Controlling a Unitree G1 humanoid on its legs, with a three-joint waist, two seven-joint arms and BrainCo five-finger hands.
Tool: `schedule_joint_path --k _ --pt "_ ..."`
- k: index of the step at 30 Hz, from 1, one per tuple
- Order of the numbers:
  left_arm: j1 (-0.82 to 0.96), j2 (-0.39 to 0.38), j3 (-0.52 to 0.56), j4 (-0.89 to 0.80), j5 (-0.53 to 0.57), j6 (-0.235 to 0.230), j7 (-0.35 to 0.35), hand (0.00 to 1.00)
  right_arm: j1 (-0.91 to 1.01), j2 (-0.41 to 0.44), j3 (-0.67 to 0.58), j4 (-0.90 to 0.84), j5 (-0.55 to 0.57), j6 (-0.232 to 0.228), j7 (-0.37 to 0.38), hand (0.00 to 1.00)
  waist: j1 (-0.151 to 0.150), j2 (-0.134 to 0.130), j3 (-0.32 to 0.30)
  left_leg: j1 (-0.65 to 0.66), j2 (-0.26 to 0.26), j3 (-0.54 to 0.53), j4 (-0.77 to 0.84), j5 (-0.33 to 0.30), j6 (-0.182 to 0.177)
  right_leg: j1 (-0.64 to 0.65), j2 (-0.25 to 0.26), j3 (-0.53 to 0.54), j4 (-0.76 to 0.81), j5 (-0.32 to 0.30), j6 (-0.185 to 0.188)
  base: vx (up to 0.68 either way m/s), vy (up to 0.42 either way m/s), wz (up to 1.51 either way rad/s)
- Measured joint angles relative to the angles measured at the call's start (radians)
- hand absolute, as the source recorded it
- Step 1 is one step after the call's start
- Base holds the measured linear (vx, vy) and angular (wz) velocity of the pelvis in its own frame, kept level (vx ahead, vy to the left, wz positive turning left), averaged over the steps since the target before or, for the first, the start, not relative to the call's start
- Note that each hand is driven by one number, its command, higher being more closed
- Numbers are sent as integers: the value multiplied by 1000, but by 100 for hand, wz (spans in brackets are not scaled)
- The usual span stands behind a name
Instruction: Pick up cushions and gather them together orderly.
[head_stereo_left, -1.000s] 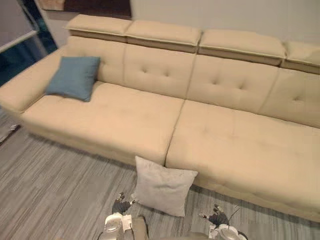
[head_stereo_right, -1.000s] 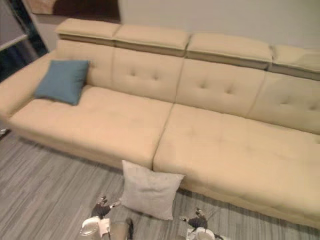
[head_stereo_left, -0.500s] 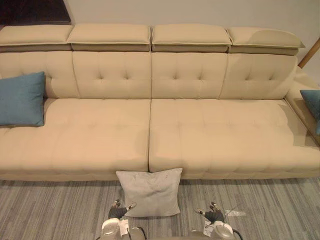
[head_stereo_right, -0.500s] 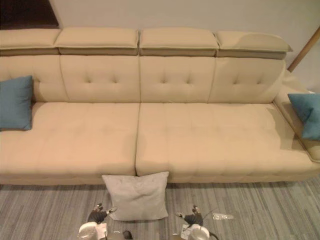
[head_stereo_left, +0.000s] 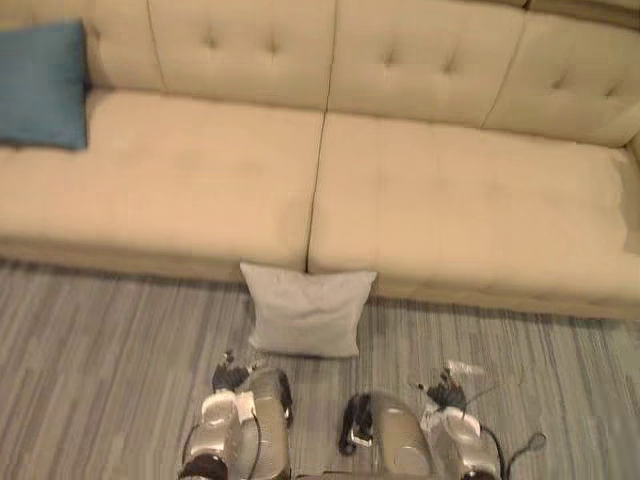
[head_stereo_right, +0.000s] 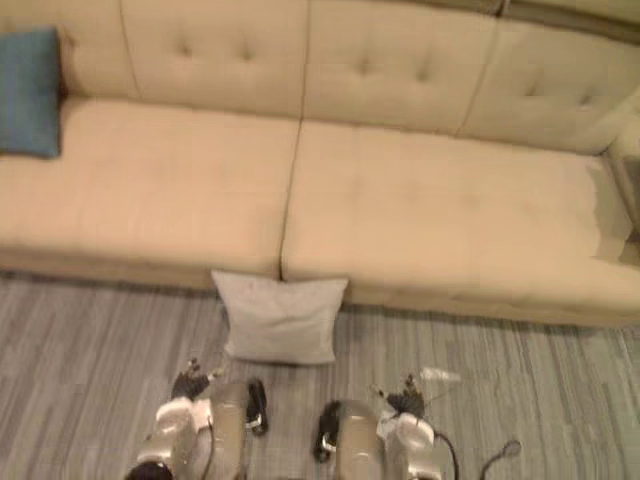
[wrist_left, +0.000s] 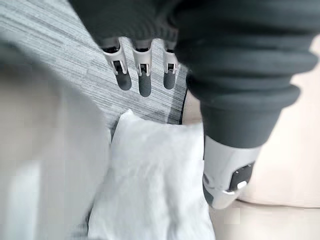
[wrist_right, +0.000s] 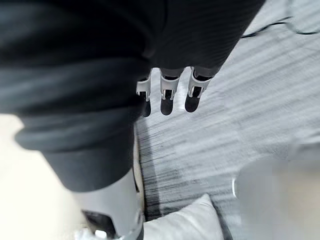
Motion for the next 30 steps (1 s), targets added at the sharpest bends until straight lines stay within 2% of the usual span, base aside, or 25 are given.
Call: schedule_joint_path --k 2,4,7,9,14,17,22,25,29,30 --pt "-44 40 7 -23 -16 -3 17 0 -53 -15 0 -32 9 -5 -11 0 1 2 28 -84 7 -11 42 1 -1 -76 -6 -3 53 -5 -11 -183 -2 5" --pt "-131 81 48 -30 -34 -5 30 0 -132 -49 -4 -66 31 -9 -25 0 0 2 65 -224 10 -22 118 5 6 -220 -25 -1 154 -18 -32 -200 -11 10" --pt "-214 117 87 -45 -41 -6 41 0 -221 -79 -13 -90 38 -12 -30 0 -1 2 112 -342 16 -25 171 9 12 -342 -33 5 223 -24 -42 -145 -7 2" --pt "-308 164 113 -51 -45 -8 41 0 -332 -119 -15 -107 67 -22 -40 0 -5 0 148 -483 25 -30 215 25 24 -488 -39 8 282 -22 -49 -183 -12 0" --pt "-482 235 119 -84 -44 -12 41 0 -529 -192 -42 -140 92 -28 -50 0 -15 -1 177 -728 28 -34 304 62 55 -737 -66 16 401 -20 -56 -30 -15 6" --pt "-568 259 85 -98 -46 -28 43 0 -636 -226 -39 -139 111 -34 -54 0 -15 0 184 -825 32 -35 343 60 58 -839 -68 29 448 -22 -54 -10 -3 -3" --pt "-708 267 -11 -99 -54 -29 56 0 -788 -228 9 -133 118 -41 -57 0 -15 1 184 -941 39 -39 386 61 63 -959 -70 36 497 -27 -51 -45 -6 -2" --pt "-794 262 -79 -119 -56 -30 65 0 -877 -196 49 -123 119 -41 -61 0 -17 1 185 -997 42 -40 398 67 71 -1016 -72 37 512 -27 -50 -43 -1 -1" --pt "-868 227 -105 -135 -74 -29 102 0 -966 -126 77 -99 151 -41 -70 0 -21 1 185 -1019 43 -43 404 68 72 -1032 -72 35 512 -20 -61 -7 8 -2" --pt "-883 208 -105 -135 -77 -28 124 0 -996 -92 86 -95 157 -41 -77 100 -22 1 185 -1018 43 -42 404 68 72 -1031 -72 36 508 -19 -64 0 0 0"
